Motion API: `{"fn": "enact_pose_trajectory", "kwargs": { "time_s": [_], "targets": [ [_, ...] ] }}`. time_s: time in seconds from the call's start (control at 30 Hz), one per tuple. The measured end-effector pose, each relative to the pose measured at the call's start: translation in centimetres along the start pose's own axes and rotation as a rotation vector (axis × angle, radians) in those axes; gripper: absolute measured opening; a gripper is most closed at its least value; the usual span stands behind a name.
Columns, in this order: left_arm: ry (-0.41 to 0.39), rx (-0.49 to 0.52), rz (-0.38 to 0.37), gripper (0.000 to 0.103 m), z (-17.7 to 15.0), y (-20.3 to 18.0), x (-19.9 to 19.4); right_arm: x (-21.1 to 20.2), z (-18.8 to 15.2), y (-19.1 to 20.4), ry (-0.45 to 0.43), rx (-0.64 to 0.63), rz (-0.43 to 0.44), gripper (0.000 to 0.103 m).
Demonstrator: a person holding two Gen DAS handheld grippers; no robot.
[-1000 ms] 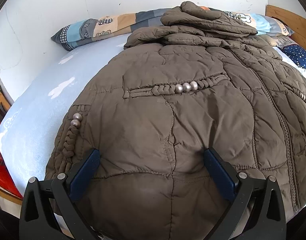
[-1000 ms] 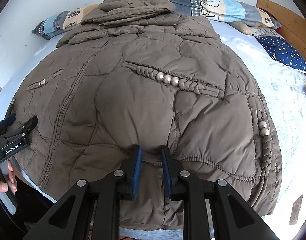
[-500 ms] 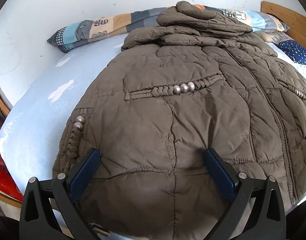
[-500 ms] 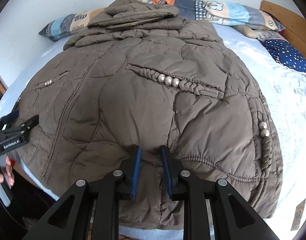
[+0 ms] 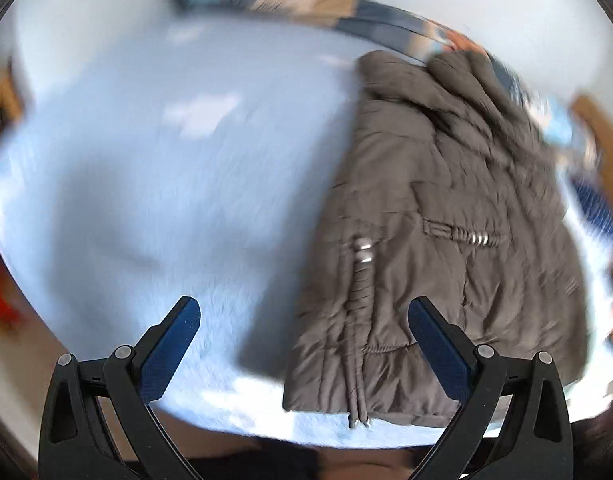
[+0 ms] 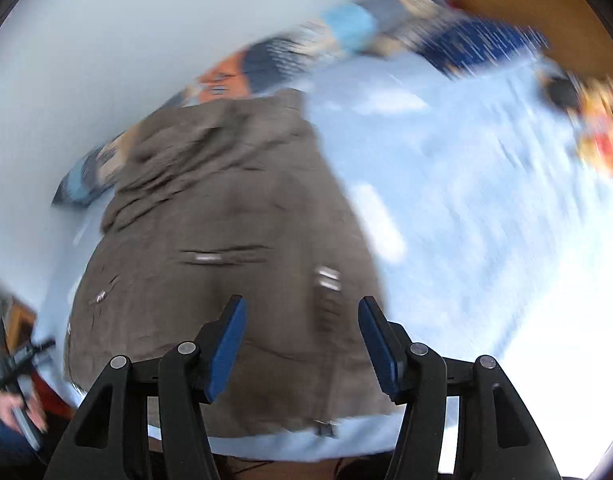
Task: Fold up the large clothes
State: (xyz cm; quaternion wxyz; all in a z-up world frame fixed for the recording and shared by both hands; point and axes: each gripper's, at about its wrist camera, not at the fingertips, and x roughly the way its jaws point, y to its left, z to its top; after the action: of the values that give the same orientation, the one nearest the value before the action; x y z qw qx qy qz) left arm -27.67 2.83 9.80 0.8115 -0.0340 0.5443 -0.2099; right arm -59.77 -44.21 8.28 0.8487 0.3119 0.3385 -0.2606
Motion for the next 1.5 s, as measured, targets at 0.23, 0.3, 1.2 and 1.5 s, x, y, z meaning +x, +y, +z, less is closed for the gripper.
{"fn": "enact_pose_trajectory", "kwargs": {
  "time_s": [0.23, 0.3, 1.2, 1.5],
  "targets": [
    [0.145, -0.198, -0.215, 0.07, -1.1, 3.9, 2.5, 1.8, -1.3, -5.6, 0.114, 0.281, 0.095, 0.062],
    [0.156, -0.199, -0.24, 0.07, -1.6, 3.3, 2.8, 2.0, -1.8, -6.1, 0.129, 0.326, 0.112, 0.062],
    [0.13, -0.126, -0.224, 0.085, -4.7, -2.7, 5.5, 6.2, -2.3, -3.1, 0.221, 0.26, 0.086, 0.047],
    [0.058, -0.035, -0.123, 0.077, -4.7, -4.9, 5.3, 6.0, -2.5, -2.1, 0.186, 0.203, 0.056, 0.035]
  ]
}}
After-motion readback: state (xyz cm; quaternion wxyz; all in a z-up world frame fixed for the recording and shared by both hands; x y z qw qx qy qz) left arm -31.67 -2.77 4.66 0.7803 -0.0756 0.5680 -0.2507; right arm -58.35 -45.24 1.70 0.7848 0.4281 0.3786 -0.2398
